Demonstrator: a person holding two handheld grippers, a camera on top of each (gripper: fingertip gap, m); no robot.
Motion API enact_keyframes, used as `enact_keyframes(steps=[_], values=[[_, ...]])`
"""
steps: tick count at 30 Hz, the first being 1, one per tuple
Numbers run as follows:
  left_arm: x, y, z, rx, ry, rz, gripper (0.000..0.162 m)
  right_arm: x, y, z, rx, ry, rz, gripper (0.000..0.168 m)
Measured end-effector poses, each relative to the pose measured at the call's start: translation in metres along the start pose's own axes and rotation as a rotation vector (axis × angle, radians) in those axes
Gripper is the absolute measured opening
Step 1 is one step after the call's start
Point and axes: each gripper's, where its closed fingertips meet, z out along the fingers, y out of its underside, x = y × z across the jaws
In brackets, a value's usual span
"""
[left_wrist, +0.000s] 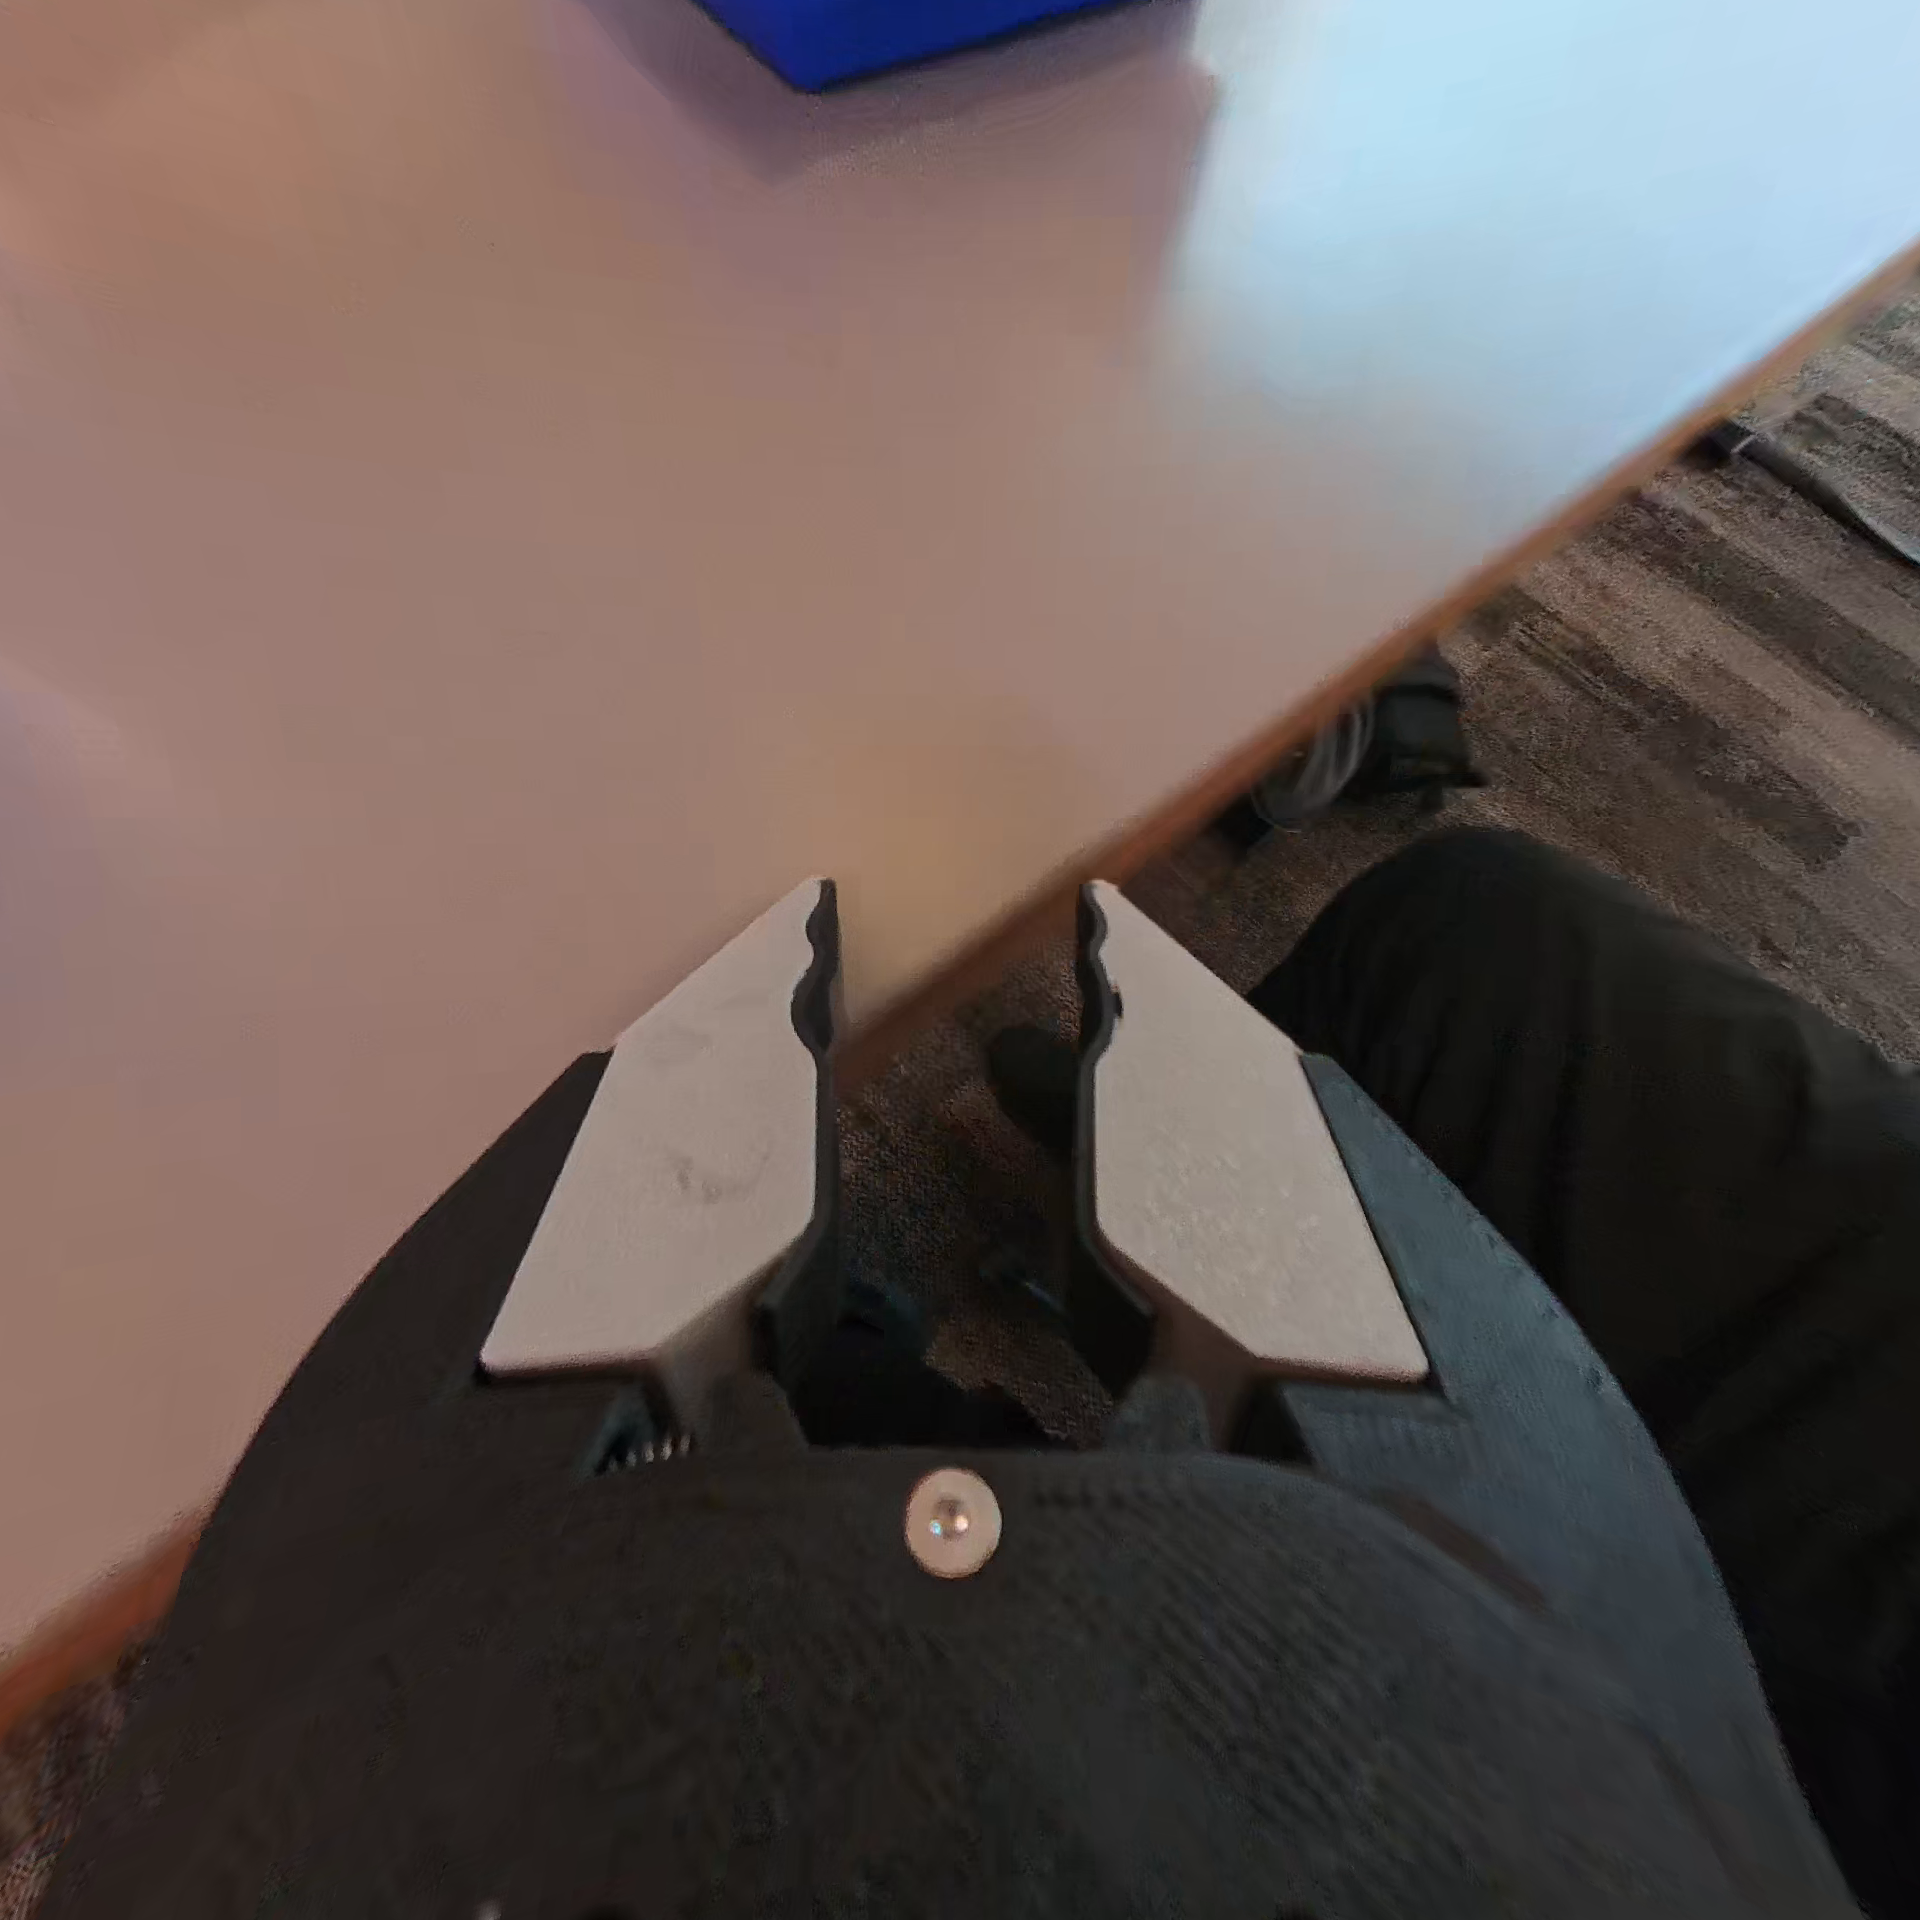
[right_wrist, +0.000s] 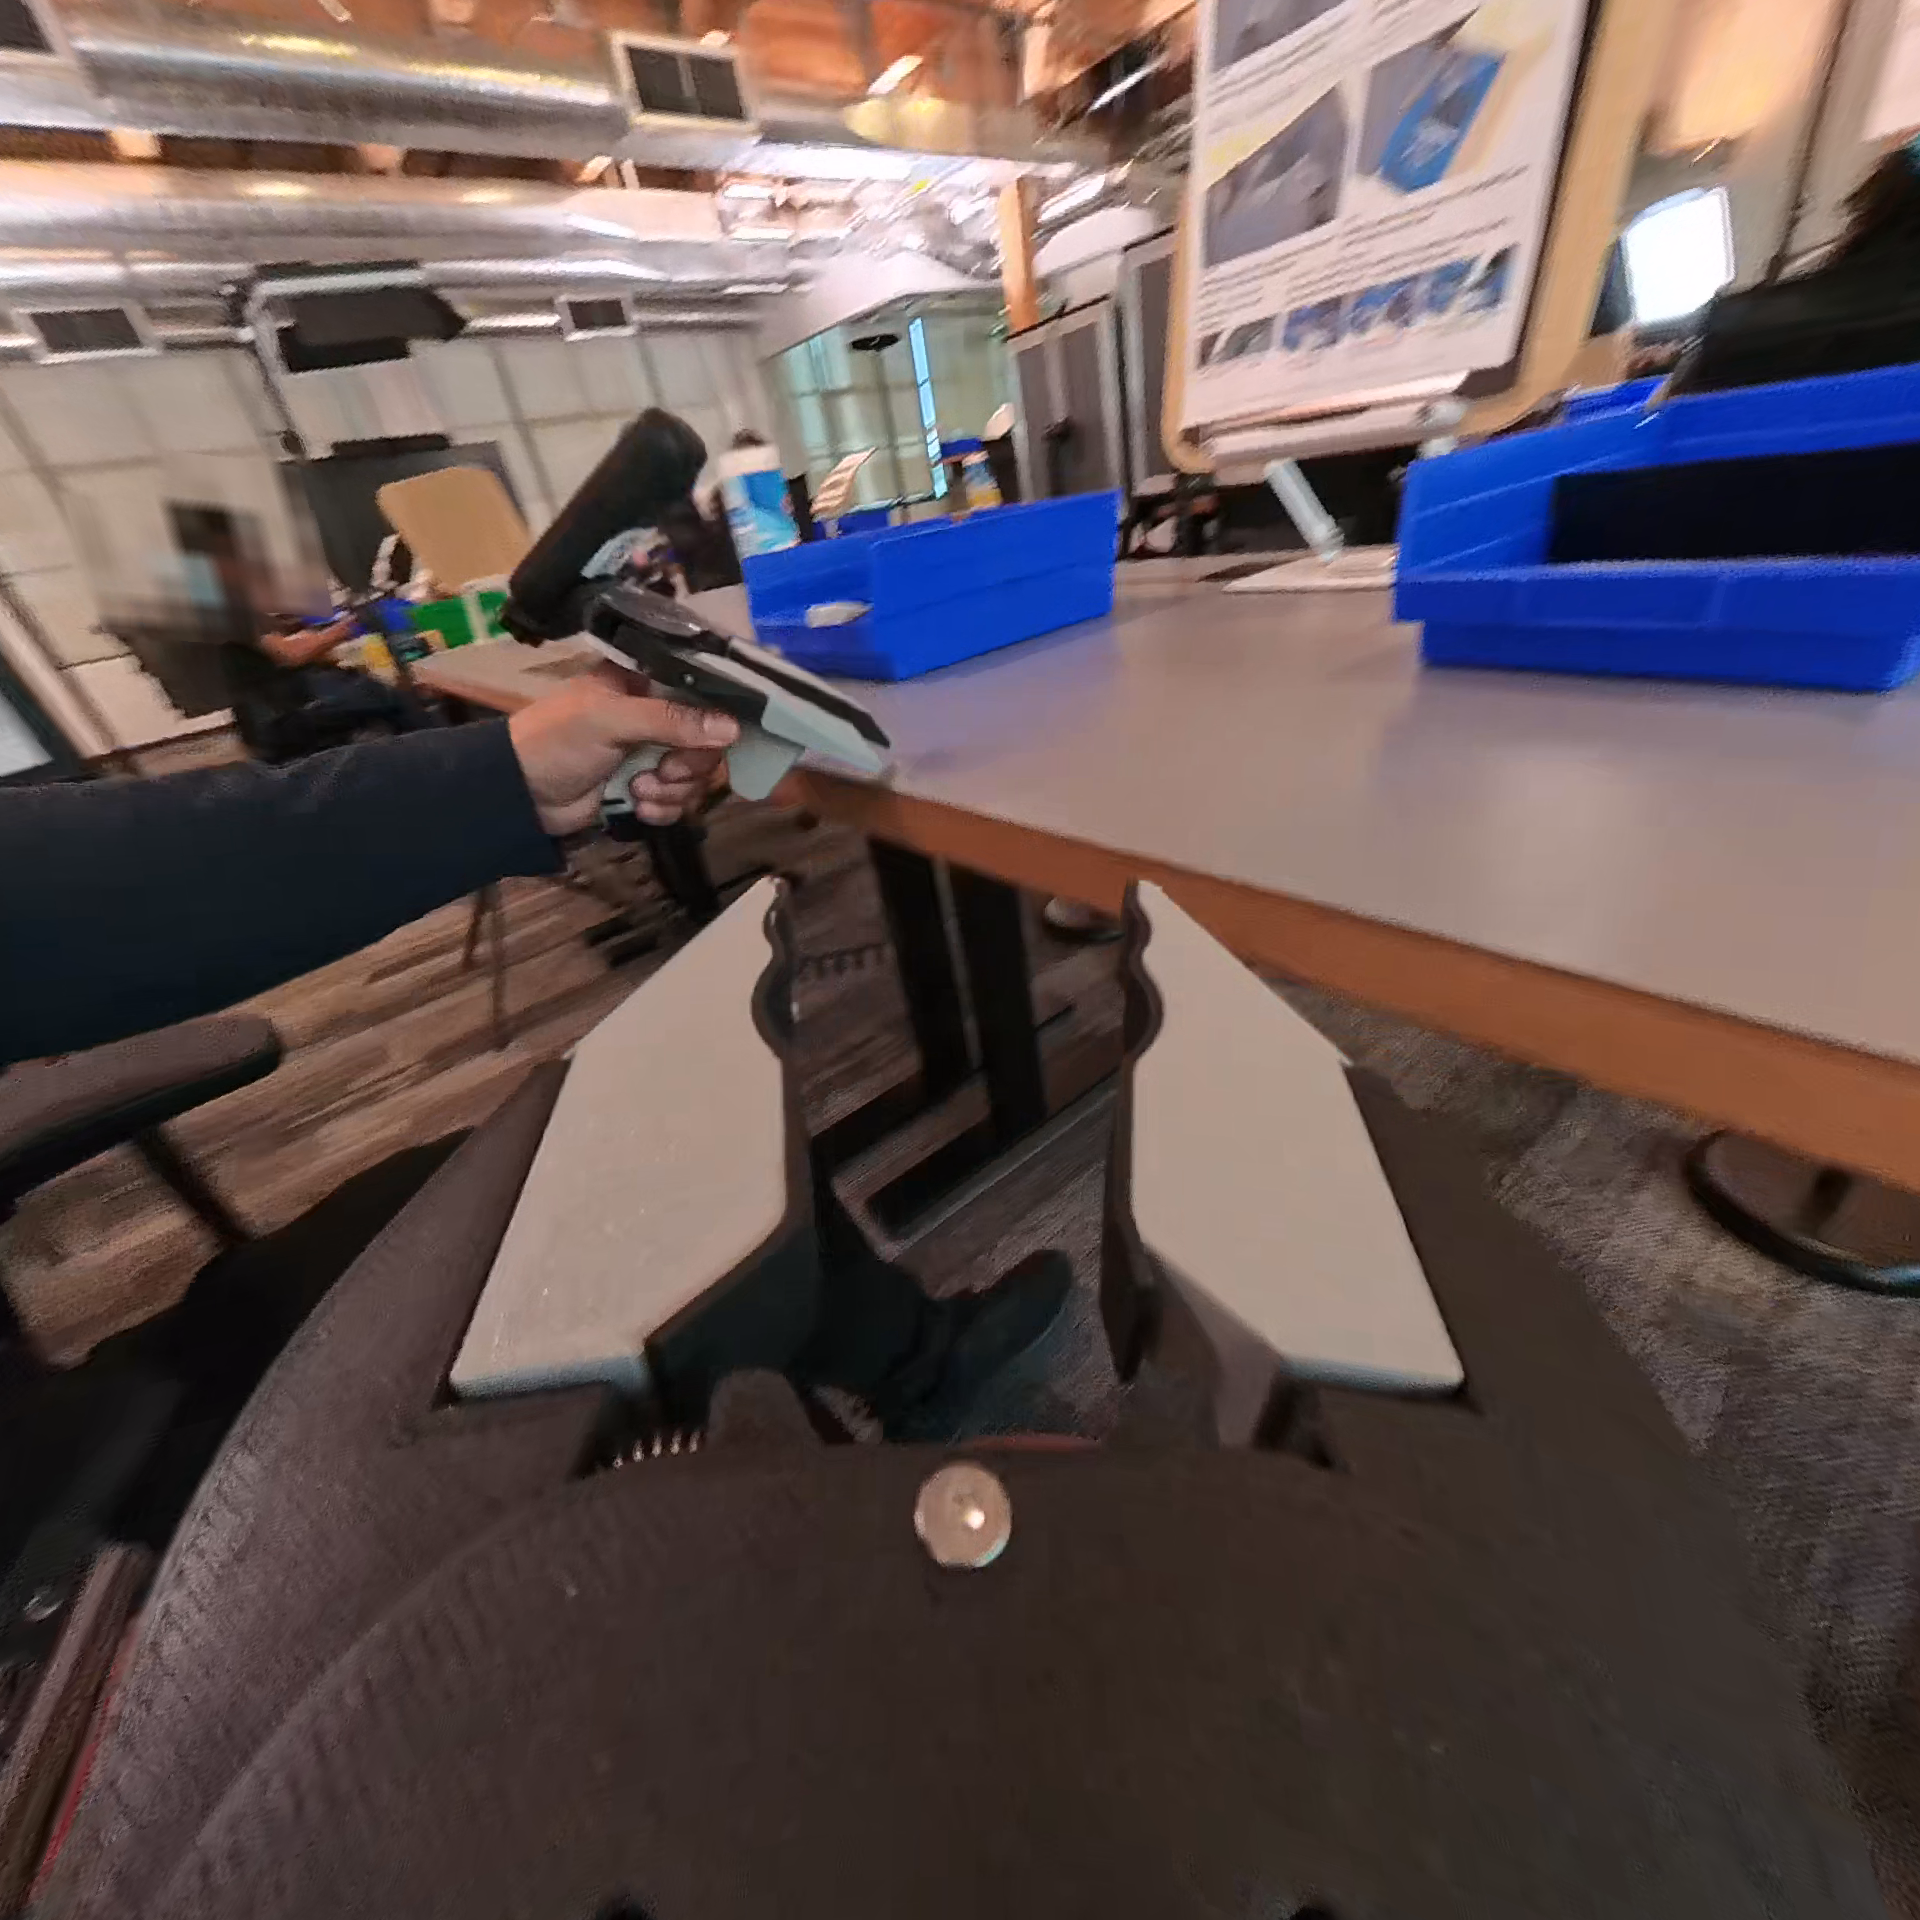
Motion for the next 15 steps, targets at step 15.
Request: enact_keyframes(steps=[15], values=[[0.212,0.169,-0.052,-0.114,0.085,-0.094,0.061,-0.042,0.015,-0.129,-0.089,0.063,-0.074,0.071]])
